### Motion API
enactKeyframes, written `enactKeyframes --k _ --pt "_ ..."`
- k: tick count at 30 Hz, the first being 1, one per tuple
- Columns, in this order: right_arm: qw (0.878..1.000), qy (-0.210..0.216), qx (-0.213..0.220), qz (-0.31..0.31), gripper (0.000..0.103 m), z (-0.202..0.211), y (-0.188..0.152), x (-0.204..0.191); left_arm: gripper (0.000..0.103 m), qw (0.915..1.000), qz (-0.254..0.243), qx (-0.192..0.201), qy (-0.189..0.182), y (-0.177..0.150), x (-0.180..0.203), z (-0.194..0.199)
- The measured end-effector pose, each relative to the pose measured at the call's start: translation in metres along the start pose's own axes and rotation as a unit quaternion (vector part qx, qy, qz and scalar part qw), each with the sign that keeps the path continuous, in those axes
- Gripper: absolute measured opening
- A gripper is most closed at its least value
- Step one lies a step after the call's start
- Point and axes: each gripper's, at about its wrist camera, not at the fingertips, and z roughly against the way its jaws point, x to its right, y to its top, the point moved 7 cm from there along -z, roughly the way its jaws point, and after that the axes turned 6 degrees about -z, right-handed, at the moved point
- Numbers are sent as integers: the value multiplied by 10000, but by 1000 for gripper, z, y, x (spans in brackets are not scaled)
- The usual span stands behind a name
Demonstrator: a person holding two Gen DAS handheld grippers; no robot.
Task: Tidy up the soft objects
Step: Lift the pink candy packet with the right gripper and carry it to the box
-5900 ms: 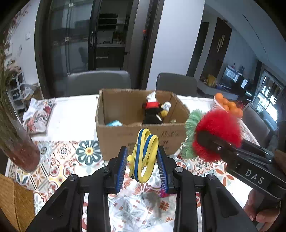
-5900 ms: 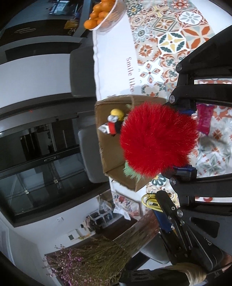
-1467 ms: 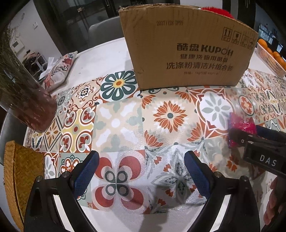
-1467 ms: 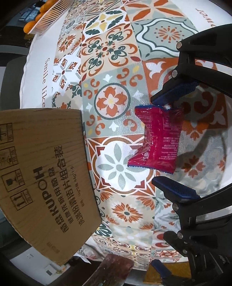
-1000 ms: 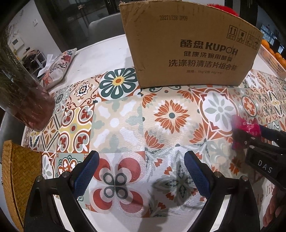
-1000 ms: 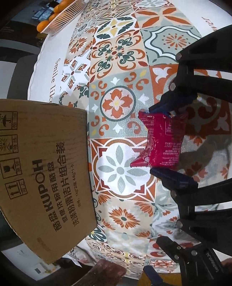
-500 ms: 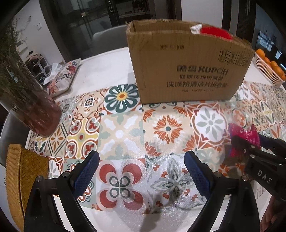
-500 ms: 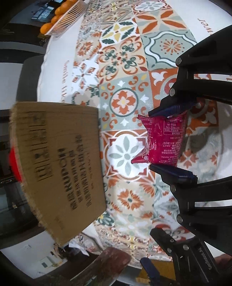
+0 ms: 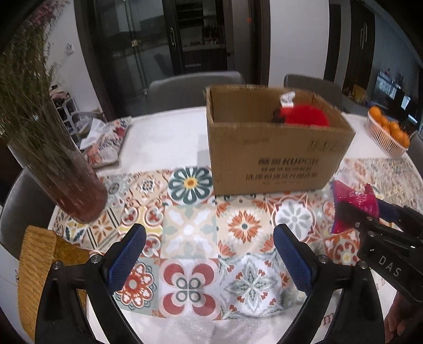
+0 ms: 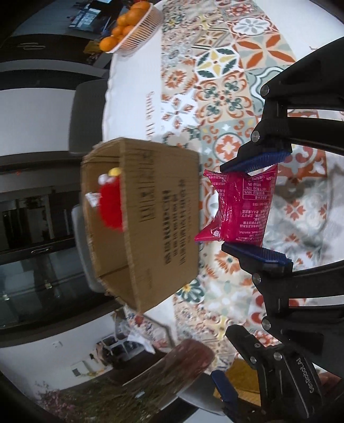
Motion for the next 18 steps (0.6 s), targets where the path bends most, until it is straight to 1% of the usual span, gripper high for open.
enactKeyframes --k 4,10,18 --pt "9997 86 237 68 52 13 15 -11 99 9997 35 230 15 13 -7 17" --pt "9985 172 494 152 52 26 33 -25 99 9989 90 470 21 27 -18 32" --pt "9968 254 709 268 52 27 59 -41 100 9976 155 666 140 44 -34 41"
